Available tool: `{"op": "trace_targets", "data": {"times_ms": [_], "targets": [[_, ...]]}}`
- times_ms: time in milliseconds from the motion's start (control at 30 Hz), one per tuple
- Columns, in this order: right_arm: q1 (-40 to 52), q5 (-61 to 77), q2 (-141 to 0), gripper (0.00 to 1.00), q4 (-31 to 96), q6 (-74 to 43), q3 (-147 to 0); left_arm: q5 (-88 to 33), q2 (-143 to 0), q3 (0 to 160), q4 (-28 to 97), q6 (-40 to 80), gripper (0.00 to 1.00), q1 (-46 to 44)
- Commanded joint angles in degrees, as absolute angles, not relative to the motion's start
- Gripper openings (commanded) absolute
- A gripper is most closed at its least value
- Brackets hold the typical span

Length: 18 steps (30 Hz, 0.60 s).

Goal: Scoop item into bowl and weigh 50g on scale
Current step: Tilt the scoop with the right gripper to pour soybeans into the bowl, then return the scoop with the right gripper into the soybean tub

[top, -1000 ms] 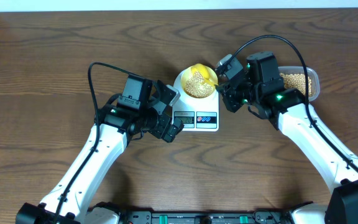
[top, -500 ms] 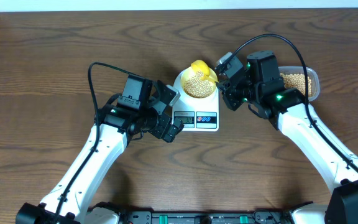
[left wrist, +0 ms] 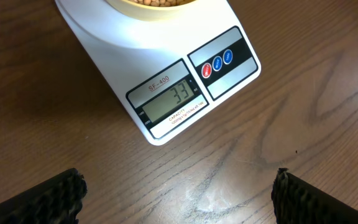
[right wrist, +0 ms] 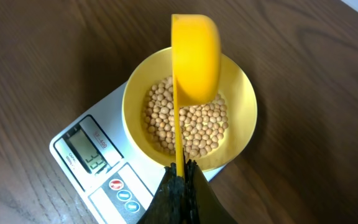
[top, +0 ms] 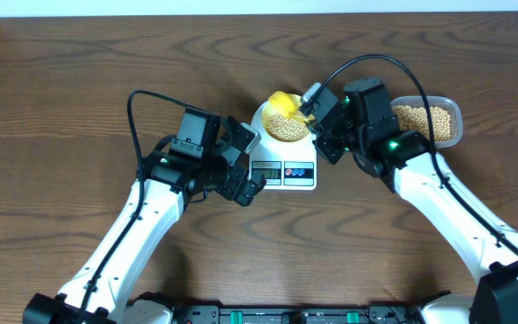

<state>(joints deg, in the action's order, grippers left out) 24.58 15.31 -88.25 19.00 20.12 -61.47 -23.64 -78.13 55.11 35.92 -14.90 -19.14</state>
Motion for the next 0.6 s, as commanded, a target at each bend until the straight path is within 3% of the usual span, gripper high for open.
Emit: {"op": "trace_targets", "data": {"times_ms": [0,200,367,567], "targets": [[25.2,12.2,-87.6,0.01,18.9,21.2,-63.1,-23.1,-78.6,55.2,36.0,-15.4,0.98,-19.0],[25.1,12.2,-85.6,0.01,18.5,15.3,-63.1,-23.1,-78.6,55.2,36.0,-15.4,0.98,-19.0],[23.7,12.6,-83.7,0.01,18.4,1.8,-63.1,-23.1,-78.6,55.2,36.0,-15.4,0.98,-19.0],[16.1,12.7,-79.8,0.01,18.5,-5.8,-63.1,-23.1,-78.6,55.2,36.0,-15.4,0.98,-19.0]]}}
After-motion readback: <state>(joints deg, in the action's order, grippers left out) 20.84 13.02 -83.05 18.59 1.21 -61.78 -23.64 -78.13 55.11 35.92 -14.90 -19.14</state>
